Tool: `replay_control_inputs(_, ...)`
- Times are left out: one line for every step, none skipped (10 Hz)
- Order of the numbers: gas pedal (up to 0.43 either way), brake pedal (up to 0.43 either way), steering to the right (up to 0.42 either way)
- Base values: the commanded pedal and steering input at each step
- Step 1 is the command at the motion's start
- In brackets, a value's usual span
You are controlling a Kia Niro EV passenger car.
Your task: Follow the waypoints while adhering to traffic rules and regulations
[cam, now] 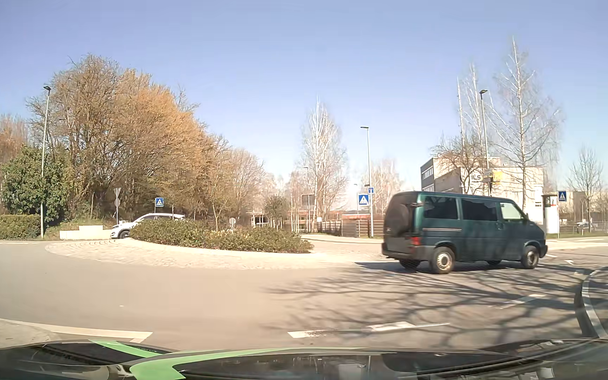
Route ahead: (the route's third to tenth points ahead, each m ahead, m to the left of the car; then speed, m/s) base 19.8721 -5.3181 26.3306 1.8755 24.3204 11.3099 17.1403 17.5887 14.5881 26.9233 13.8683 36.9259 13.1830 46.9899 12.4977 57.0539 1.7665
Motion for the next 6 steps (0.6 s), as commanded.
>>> replay_control_inputs(0.551,0.0,0.136)
replay_control_inputs(0.579,0.0,0.142)
replay_control_inputs(0.591,0.0,0.151)
replay_control_inputs(0.591,0.0,0.158)
replay_control_inputs(0.571,0.0,0.169)
replay_control_inputs(0.531,0.0,0.182)
